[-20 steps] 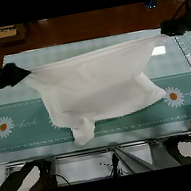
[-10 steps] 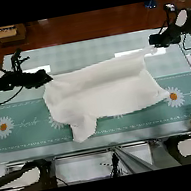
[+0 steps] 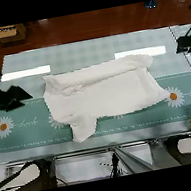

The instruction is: Fold the shirts.

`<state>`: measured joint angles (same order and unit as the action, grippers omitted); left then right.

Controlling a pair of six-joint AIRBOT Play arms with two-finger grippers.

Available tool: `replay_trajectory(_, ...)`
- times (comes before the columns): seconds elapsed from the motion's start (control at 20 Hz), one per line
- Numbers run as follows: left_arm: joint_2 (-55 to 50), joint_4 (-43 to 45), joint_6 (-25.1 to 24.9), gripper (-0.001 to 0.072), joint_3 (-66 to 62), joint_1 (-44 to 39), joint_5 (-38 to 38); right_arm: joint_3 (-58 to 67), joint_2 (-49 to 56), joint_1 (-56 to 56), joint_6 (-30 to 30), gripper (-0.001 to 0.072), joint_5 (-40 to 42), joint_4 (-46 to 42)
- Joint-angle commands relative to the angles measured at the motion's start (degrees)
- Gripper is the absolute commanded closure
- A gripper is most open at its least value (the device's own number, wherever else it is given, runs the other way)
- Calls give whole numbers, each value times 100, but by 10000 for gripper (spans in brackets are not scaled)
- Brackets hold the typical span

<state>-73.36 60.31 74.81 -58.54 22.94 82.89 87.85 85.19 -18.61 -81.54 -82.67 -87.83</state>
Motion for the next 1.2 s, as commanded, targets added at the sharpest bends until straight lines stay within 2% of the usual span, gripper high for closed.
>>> replay_trajectory(0.0,376,-509,-326,-13,1526,232,151,-879,-223,-785,518,172,-579,1864)
replay_trajectory(0.1,365,-1106,-654,-13,2245,203,-24,-1386,-348,-960,575,172,-446,2203)
replay_trajectory(0.25,363,-1580,-776,-12,2732,15,-658,-1759,-461,-990,887,172,-310,2179)
replay_trajectory(0.4,304,-1580,-763,-11,2837,-382,-1001,-1823,-459,-990,990,172,-332,2175)
replay_trajectory(0.55,72,-1600,-494,-9,2826,-791,-1545,-1823,-459,-990,988,172,-264,2175)
replay_trajectory(0.6,-20,-1639,-422,39,2824,-885,-1711,-1823,-459,-990,988,172,-284,2175)
replay_trajectory(0.65,-111,-1672,-352,165,2820,-968,-1873,-1823,-459,-990,988,172,-323,2175)
replay_trajectory(0.7,-179,-1714,-297,344,2815,-1014,-2002,-1823,-459,-992,988,172,-365,2173)
replay_trajectory(0.75,-208,-1805,-334,589,2815,-1029,-2013,-1823,-459,-992,990,172,-411,2157)
replay_trajectory(0.8,-203,-1904,-520,689,2815,-1038,-2002,-1825,-459,-992,1016,172,-442,2026)
replay_trajectory(0.95,-184,-1939,-887,689,2813,-1034,-1727,-2041,-485,-1309,960,173,-649,1237)
replay_trajectory(1.05,-160,-1939,-990,689,2813,-1034,-1622,-2597,-625,-1895,918,160,-544,1460)
replay_trajectory(1.1,-153,-1941,-990,689,2813,-1034,-1624,-2872,-678,-2149,925,101,-483,1648)
replay_trajectory(1.15,-153,-1943,-990,689,2813,-1034,-1631,-3104,-695,-2345,977,102,-402,1853)
